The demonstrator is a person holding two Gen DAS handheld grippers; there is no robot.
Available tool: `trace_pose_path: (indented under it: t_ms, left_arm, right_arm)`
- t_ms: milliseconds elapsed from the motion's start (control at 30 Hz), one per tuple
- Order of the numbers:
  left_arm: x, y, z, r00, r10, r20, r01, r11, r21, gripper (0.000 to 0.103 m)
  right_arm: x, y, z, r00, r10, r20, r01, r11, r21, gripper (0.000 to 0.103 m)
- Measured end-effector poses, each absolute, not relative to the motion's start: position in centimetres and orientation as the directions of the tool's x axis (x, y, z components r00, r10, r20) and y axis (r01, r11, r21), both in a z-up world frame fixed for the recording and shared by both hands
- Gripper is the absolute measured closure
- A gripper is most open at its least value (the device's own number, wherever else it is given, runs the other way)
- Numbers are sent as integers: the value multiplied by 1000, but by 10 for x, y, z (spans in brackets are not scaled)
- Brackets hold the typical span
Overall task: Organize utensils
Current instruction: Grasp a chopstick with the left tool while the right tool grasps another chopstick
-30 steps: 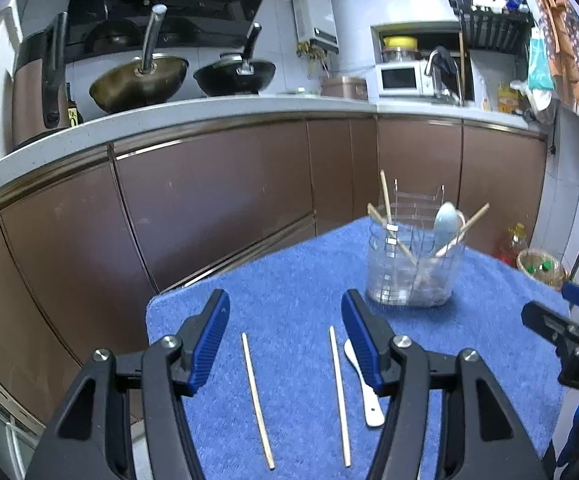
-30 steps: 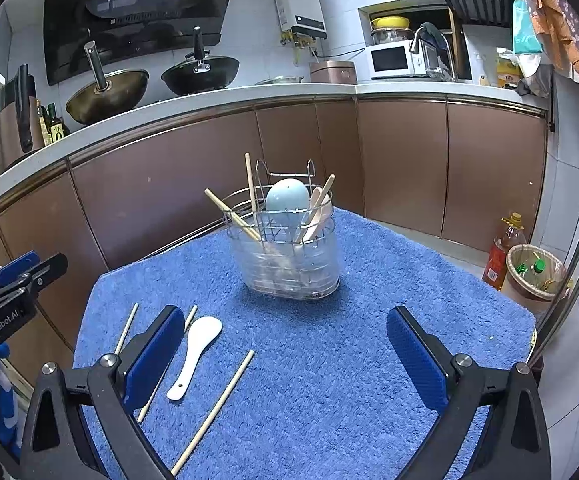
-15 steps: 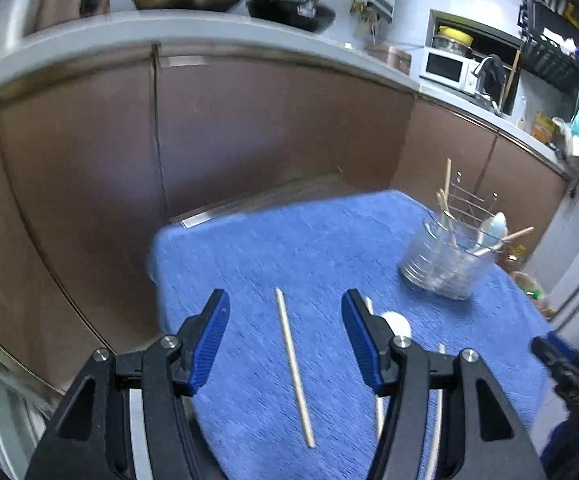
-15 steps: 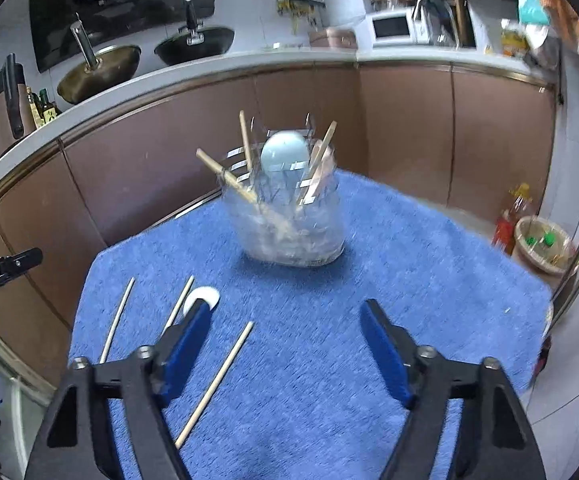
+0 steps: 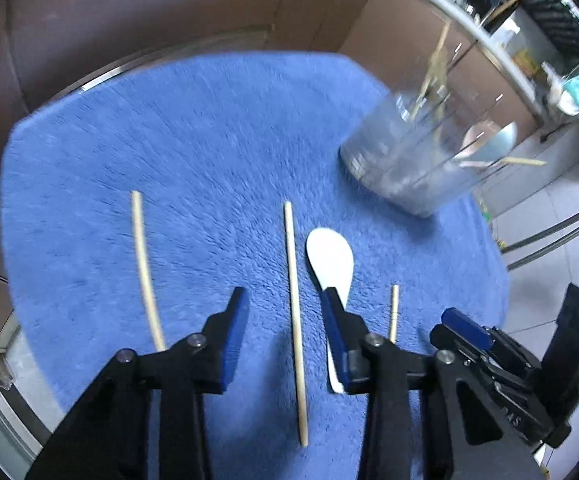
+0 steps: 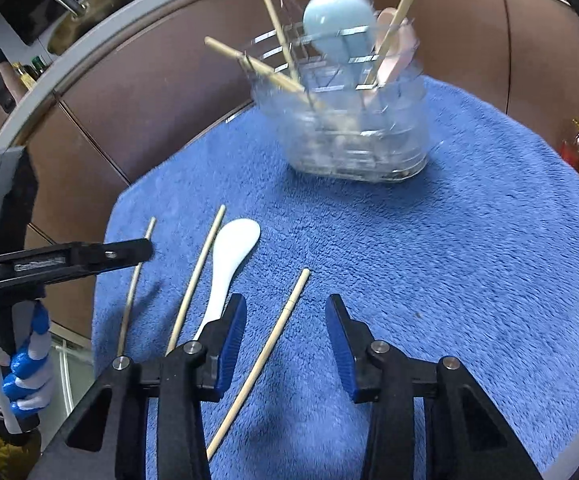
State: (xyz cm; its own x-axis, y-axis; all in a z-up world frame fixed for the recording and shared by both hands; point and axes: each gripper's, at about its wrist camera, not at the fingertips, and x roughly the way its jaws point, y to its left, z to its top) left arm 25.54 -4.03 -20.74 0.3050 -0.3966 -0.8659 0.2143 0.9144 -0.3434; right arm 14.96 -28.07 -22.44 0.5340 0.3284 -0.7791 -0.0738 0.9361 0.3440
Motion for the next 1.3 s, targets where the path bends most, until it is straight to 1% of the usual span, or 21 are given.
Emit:
trace_pose_path:
  t_ms: [133,200,267,467,633,767,900,1133,1233,1300]
  left_arm:
    - [266,-55,-221,272,-377,-885,226,920,-322,78]
    - [271,-62,-225,259,-370,-892,229,921,-315,83]
    - [274,-66,-230,252,-360,-898,234,923,-304,84]
    - [280,-76,-240,230,-334,-914,241,930,-279,87]
    - [291,-89,-246,234,-308,-922,253,935,-248,90]
    - [301,-95,-247,236,-298,-925,262,936,-235,92]
    - [305,-96,-248,238,-289,-927,272,936,-222,96]
    - [303,-104,-246,258,-250,-933,300,939,-169,97]
    - [292,-102,-247,263,-283,-922,286,936,-205,98]
    - [285,-96,-243,294,-311,-904,282,932,-229,98]
  right_arm:
    - [162,-275,-232,494,328,-805,-74,939,336,68]
    - [167,-274,-234,476,323,-818,-76,942,328,70]
    - [174,-270,-237,455,317,-832,-77,945,318,75]
    - [192,-261,-252,388,304,-870,-80,952,297,79]
    - [205,-247,-255,369,268,-890,-110,963,244,82]
    - [213,-239,-255,361,236,-902,-138,970,198,87]
    - [218,-231,-257,347,217,-913,-167,972,168,89]
    - [233,-207,-260,294,151,-944,-233,969,82,90]
    - [238,-202,-262,277,149,-949,-236,968,83,92]
    - [239,-200,-262,271,180,-946,-224,967,120,94]
